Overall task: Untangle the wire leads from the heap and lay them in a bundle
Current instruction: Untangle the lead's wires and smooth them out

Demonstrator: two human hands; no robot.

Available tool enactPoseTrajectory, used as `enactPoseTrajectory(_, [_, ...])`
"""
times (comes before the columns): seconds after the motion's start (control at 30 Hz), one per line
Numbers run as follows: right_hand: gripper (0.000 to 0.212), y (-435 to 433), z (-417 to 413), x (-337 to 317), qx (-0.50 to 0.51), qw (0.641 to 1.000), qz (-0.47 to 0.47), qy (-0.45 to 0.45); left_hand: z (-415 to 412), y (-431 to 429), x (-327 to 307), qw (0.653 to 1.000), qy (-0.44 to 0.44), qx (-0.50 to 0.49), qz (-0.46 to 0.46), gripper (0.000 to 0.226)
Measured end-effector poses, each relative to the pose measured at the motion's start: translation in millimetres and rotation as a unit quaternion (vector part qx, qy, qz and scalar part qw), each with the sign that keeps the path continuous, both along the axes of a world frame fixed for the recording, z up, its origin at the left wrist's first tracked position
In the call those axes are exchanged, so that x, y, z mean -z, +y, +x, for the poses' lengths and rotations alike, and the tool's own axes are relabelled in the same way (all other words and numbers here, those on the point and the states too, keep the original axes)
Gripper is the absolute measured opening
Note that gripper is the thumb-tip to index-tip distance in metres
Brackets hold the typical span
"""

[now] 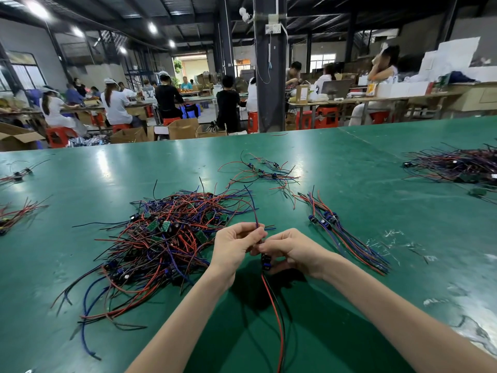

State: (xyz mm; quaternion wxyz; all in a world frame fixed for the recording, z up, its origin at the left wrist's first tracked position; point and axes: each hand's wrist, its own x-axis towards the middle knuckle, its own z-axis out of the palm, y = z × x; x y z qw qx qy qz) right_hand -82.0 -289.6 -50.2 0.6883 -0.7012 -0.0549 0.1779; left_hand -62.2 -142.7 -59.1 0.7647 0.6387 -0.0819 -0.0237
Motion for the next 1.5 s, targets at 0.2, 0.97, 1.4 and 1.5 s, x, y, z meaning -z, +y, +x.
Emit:
enactPoseTrajectory(0.2, [0.012, 2, 0, 2, 0.007, 1.0, 0.009, -0.004, 2, -1, 1, 1.0, 0.003, -0.001, -0.009, 0.003])
enactPoseTrajectory(0.97, [0.037, 9, -7, -2, 0.064, 0.995, -0.051, -0.049, 9, -2, 11, 0.99, -0.078, -0.047, 0.11, 0.013])
enactPoseTrajectory(1.4, [0.031, 9, -6, -2, 0.064, 0.992, -0.06, -0.085, 8, -2, 9, 0.995, -0.06, -0.048, 0.062, 0.01])
enactPoseTrajectory(1.5, [0.031, 9, -5, -3, 0.065, 0.99, -0.075, -0.096, 6, -2, 8, 0.996, -0.054, -0.049, 0.054, 0.007])
